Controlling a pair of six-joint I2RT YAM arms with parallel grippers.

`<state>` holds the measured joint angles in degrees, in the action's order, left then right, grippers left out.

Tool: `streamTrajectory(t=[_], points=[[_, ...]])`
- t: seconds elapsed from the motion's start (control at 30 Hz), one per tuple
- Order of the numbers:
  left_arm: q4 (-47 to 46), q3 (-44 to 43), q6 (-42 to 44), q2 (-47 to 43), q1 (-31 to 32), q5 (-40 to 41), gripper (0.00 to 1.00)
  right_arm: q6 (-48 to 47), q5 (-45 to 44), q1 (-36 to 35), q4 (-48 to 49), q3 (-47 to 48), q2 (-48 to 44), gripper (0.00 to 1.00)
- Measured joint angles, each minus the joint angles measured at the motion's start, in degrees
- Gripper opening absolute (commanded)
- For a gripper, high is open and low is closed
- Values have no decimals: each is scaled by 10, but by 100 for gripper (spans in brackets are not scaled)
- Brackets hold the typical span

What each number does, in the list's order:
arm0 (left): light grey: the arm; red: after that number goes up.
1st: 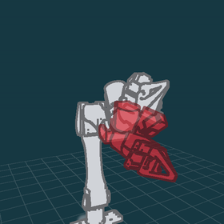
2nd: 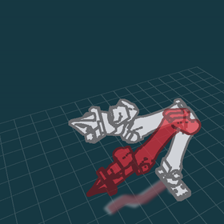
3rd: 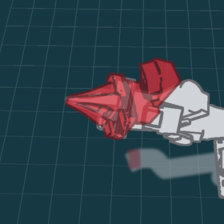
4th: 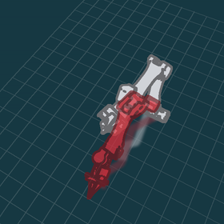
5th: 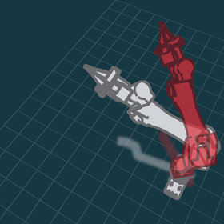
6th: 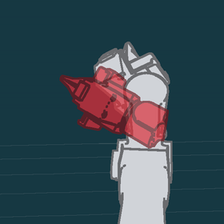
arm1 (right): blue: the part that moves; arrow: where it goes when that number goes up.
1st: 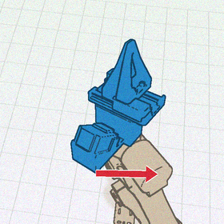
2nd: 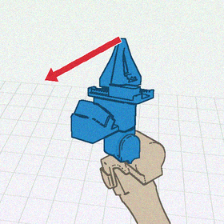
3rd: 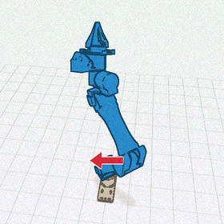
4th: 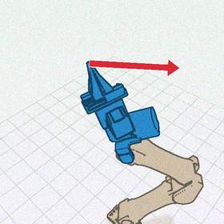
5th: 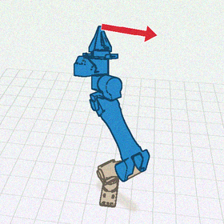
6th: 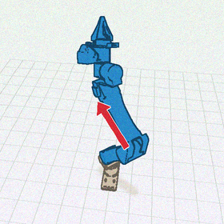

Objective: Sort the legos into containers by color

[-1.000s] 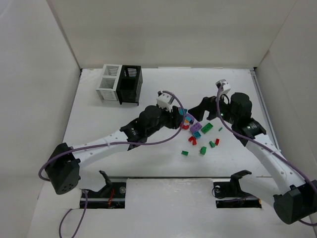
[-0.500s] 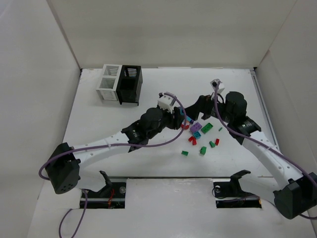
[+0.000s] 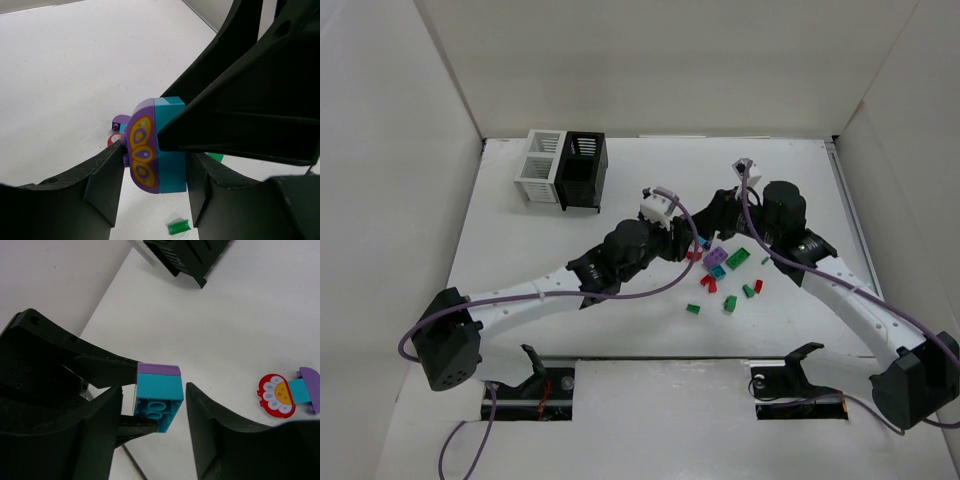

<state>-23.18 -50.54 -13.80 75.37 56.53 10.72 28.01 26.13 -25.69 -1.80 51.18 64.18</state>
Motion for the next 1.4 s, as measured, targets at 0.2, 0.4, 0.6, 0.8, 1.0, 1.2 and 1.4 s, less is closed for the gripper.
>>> streamTrajectory(t=[0.2,0.4,0.6,0.8,1.0,1.2,1.4], points=[[-12,6,2,0,0,6,44,4,-9,-2,2,1,0,34],[-20,11,3,0,0,9,48,3,-8,-3,2,1,0,19],[-25,20,16,-8,0,-5,98,-3,8,-3,1,9,2,0],[9,23,39,-38,0,-19,100,-17,35,6,2,21,2,0],[66,30,57,-106,-48,-117,100,-89,153,68,3,28,2,0],[30,75,61,-163,-169,-325,100,-166,284,89,4,28,5,0],[5,75,67,-115,-177,-462,100,-204,349,88,4,38,11,0]])
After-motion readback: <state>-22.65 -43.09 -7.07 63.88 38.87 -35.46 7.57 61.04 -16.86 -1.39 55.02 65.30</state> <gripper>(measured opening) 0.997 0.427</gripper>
